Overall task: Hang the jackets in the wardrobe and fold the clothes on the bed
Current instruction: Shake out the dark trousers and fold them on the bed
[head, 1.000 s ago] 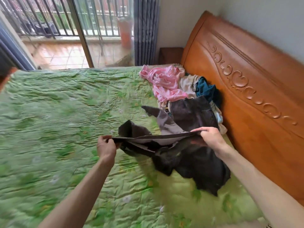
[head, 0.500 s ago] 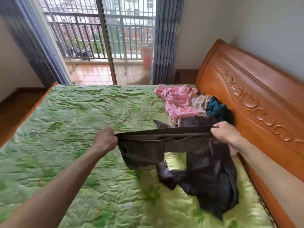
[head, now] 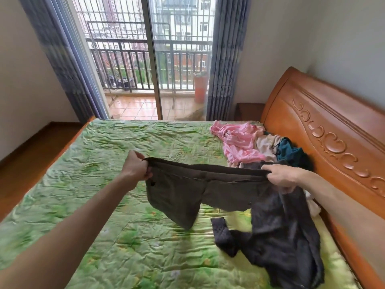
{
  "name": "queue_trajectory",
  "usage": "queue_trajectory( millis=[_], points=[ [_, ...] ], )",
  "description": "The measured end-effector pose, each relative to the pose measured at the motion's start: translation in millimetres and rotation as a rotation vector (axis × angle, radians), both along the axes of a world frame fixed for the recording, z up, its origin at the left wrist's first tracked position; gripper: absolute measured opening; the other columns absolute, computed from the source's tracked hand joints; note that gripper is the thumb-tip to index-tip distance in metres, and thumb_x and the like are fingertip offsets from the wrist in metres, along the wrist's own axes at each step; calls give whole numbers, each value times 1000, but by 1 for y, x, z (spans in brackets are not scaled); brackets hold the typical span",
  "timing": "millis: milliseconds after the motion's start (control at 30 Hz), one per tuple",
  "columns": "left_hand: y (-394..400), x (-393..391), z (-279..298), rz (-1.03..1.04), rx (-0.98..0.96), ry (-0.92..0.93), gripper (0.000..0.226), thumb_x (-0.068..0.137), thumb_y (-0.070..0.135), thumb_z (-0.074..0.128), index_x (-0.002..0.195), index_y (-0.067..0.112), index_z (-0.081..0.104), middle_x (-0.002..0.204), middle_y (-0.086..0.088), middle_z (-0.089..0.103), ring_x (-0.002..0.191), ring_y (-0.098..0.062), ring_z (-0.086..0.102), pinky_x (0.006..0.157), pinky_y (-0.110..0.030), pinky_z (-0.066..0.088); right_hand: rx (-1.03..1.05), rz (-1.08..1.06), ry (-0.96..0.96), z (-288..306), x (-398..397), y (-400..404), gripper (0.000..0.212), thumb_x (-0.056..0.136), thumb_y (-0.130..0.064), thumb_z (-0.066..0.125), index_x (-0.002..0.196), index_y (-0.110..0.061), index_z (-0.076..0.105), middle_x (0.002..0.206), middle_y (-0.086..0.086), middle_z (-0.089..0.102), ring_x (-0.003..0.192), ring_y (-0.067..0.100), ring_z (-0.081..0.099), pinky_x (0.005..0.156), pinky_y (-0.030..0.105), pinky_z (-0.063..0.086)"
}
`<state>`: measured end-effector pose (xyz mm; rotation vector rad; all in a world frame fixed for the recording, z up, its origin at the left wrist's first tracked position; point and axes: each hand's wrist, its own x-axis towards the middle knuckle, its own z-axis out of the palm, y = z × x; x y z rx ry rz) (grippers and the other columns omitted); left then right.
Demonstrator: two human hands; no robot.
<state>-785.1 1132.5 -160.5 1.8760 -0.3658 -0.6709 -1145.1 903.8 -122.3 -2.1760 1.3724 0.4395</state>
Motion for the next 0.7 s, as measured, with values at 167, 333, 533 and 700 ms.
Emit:
queue_trajectory(
  millis=[167,333,533,700],
  points=[
    [36,63,22,-299,84,30,8,100,5,66,107,5,63,59,-10,66,45,-17,65,45,-25,54,217,-276,-423,15,25,7,35,103,-4,35,125,-4,62,74,12,70,43,14,46,41,18,32],
    [70,133,45,-579,-37,279,27,84,13,80,109,3,79,108,-30,74,91,-32,79,75,-31,65,460,-201,-680,45,50,36,25,100,-20,67,122,-9,71,119,17,75,89,22,74,67,26,48],
    [80,179,43,-713,59,-242,27,72,3,90,94,17,84,93,-7,81,87,-18,76,75,-18,59,33,-18,-684,51,97,73,31,81,-33,86,109,-21,81,114,7,76,108,20,72,103,42,54],
    [77,202,14,-533,-89,-564,15,79,13,90,74,22,78,58,12,64,53,-4,53,52,-15,37,-136,-84,-831,56,133,101,13,90,-32,77,95,-19,79,92,-8,79,93,19,75,87,28,59]
  ],
)
